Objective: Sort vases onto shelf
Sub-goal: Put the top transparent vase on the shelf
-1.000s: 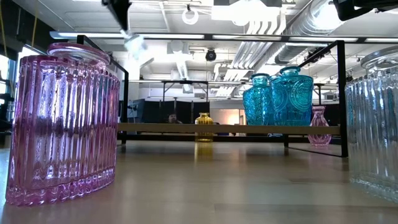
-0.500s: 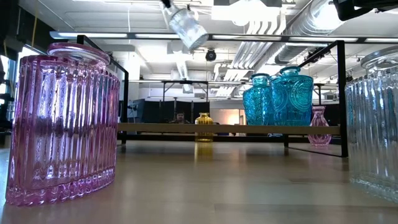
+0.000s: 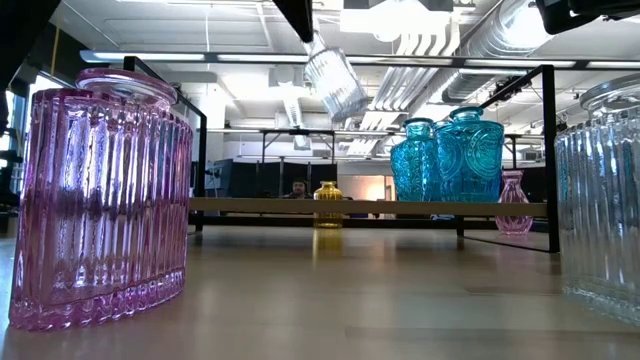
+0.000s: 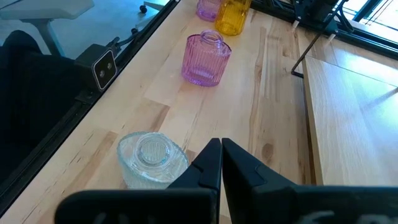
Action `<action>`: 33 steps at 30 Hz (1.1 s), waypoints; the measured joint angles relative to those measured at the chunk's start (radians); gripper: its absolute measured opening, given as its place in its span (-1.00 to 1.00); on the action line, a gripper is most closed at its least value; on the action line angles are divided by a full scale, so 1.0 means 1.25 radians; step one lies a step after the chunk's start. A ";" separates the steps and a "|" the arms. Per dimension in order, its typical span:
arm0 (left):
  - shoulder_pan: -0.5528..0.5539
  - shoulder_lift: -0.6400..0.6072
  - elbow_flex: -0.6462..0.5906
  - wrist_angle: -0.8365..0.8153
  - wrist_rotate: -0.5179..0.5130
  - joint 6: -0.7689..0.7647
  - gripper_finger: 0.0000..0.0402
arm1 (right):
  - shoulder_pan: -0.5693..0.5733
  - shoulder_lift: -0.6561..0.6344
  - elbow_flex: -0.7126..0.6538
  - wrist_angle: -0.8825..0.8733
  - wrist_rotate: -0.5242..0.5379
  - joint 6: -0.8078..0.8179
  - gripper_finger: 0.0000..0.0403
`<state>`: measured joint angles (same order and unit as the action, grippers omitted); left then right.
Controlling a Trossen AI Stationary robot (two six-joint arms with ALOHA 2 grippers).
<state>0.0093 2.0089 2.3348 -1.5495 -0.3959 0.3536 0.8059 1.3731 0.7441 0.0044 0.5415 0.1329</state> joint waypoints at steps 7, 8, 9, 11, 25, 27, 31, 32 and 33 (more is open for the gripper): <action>0.009 0.024 0.000 0.000 0.003 0.007 -0.95 | 0.000 0.000 0.000 -0.002 -0.011 0.006 -1.00; 0.009 0.025 0.000 0.000 0.004 0.005 -0.95 | 0.000 0.000 0.000 -0.002 -0.015 0.007 -1.00; 0.009 0.027 0.001 0.000 0.004 0.001 -0.95 | 0.000 0.000 0.000 -0.002 -0.016 0.007 -1.00; 0.009 0.032 0.001 -0.002 0.005 -0.007 -0.95 | 0.000 0.000 0.000 -0.002 -0.017 0.006 -1.00; 0.009 0.068 0.000 0.001 0.021 0.000 -0.95 | 0.000 0.000 0.000 -0.001 -0.020 0.007 -1.00; 0.009 0.078 0.000 0.004 0.021 0.004 -0.95 | 0.000 0.000 0.000 -0.002 -0.024 0.007 -1.00; 0.009 0.086 0.000 0.006 0.023 0.007 -0.95 | 0.000 0.000 0.000 -0.001 -0.027 0.010 -1.00; 0.009 0.088 0.000 0.007 0.021 0.012 -0.95 | 0.000 0.000 0.000 -0.001 -0.028 0.013 -1.00; 0.009 0.090 0.000 0.007 0.020 0.012 -0.95 | 0.000 0.000 0.000 0.000 -0.030 0.013 -1.00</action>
<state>0.0204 2.1214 2.3348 -1.5402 -0.3706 0.3683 0.8059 1.3735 0.7441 0.0044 0.5044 0.1493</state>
